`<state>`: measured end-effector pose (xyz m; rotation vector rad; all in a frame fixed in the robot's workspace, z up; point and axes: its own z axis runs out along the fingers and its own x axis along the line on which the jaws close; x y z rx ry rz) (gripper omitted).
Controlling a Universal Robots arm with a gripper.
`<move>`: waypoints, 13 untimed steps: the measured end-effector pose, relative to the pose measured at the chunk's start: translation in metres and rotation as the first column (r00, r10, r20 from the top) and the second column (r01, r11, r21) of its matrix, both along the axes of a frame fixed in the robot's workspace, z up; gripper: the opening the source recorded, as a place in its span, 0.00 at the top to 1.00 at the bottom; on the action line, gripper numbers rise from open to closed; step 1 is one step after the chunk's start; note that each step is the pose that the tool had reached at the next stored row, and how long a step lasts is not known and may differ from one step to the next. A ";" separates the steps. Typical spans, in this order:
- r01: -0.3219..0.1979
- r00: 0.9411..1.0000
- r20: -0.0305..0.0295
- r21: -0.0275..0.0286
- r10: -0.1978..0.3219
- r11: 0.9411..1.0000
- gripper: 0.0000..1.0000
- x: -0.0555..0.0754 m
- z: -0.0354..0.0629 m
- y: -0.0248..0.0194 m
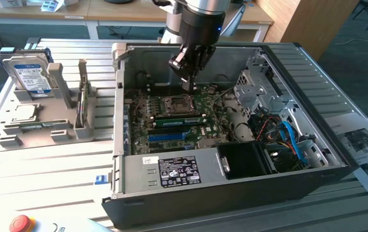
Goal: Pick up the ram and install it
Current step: 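Press down the ram until it locks into place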
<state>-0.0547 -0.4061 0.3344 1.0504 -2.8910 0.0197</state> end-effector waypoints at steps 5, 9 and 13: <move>0.049 0.999 0.000 0.000 -0.049 0.999 0.90 0.000 0.0000 0.0000; 0.090 0.996 0.000 0.000 -0.090 0.996 0.90 0.000 0.0000 0.0000; 0.136 0.991 0.000 0.000 -0.136 0.991 0.90 0.000 0.0000 0.0000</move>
